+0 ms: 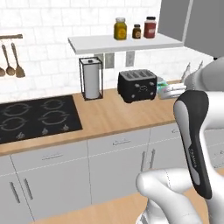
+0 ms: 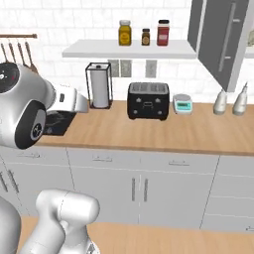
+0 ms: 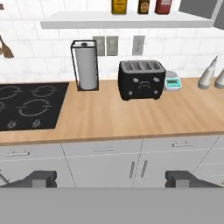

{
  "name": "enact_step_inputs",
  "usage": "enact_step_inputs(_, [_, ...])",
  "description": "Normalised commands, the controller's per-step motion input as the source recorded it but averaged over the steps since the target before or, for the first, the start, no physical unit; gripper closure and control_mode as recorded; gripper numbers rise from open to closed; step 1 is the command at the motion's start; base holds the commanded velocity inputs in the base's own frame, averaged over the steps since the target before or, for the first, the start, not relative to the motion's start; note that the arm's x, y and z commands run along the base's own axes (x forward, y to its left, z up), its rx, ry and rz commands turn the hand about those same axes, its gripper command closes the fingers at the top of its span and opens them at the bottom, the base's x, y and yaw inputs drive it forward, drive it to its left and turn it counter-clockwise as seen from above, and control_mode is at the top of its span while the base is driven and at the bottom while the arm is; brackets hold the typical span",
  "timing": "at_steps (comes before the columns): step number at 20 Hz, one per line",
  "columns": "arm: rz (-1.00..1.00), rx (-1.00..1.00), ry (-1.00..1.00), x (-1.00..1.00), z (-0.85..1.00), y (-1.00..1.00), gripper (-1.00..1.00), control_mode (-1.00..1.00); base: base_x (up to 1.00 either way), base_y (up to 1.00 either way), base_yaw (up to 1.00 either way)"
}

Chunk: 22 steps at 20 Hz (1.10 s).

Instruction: Gather all objects into one cabinet and sort the glasses and bowls to opposite sides.

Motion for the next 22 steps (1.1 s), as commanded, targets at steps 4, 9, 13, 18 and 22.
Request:
enact_step_inputs(4, [0.00,0.00,0.00,0.00,0.00,0.00,-1.00,1.00,0.00,-1.00,0.00])
enact_step_inputs(9, [0.00,0.00,0.00,0.00,0.00,0.00,-1.00,1.00,0.00,-1.00,0.00])
enact_step_inputs(13, [0.00,0.00,0.00,0.00,0.00,0.00,-1.00,1.00,0.00,-1.00,0.00])
enact_step_inputs(18, [0.00,0.00,0.00,0.00,0.00,0.00,-1.00,1.00,0.21,-0.90,0.00])
enact_step_inputs(22, [0.00,0.00,0.00,0.00,0.00,0.00,-1.00,1.00,0.48,-0.65,0.01])
